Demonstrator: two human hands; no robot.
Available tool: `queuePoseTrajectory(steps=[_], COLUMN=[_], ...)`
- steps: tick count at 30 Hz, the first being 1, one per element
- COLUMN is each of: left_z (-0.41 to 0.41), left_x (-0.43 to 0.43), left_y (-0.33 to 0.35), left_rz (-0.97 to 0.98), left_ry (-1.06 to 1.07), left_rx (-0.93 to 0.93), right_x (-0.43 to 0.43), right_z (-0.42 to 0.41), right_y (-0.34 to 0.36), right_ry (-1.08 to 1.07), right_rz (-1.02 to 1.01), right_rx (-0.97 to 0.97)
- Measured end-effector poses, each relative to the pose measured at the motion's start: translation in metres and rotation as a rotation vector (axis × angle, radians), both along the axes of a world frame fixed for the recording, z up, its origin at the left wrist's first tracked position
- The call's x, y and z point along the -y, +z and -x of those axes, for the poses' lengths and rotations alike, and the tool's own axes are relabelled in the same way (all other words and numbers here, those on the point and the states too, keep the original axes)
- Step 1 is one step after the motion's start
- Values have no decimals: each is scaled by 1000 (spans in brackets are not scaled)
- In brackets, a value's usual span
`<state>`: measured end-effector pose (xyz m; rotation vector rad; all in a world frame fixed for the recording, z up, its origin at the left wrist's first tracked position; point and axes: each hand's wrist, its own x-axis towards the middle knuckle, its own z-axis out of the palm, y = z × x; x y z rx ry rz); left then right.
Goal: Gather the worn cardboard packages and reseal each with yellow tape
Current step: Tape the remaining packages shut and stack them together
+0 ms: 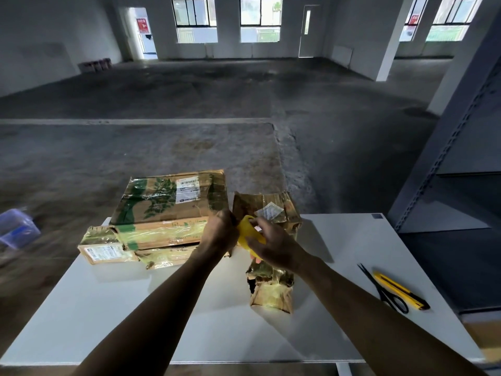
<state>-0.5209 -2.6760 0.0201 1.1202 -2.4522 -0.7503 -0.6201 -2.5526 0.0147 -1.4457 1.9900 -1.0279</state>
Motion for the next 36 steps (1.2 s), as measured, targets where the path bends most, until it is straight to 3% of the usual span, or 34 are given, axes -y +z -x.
queuePoseTrajectory(steps=[4, 8, 10, 12, 16, 21, 23, 25, 27, 28, 31, 36], left_z=[5, 5, 5, 4, 2, 2, 3, 5, 6, 6, 4, 4], left_x=[-3, -2, -7, -8, 6, 2, -4, -5, 2, 8, 10, -19], left_y=[1, -3, 2, 8, 7, 3, 0, -4, -7, -10, -30, -76], left_rz=[9, 118, 213, 297, 392, 573, 553, 344, 74, 36, -15, -322], left_ry=[92, 61, 0, -108, -149, -217, -202, -75, 67, 72, -80, -313], left_rx=[-119, -292, -379, -397, -414, -430, -460, -479, -426, -376, -61, 494], right_x=[2, 10, 14, 13, 7, 8, 9, 6, -4, -9, -18, -25], right_z=[2, 10, 16, 19, 19, 21, 22, 28, 34, 38, 51, 59], right_y=[5, 2, -5, -10, -9, -13, -13, -13, -14, -15, -17, -22], right_ry=[-14, -124, -228, -268, -223, -304, -319, -367, -418, -440, -542, -684], right_rz=[6, -70, -94, -54, 35, 63, 70, 84, 65, 56, 91, 92], right_rx=[-14, 128, 47, 2, 184, 161, 122, 80, 48, 68, 79, 52])
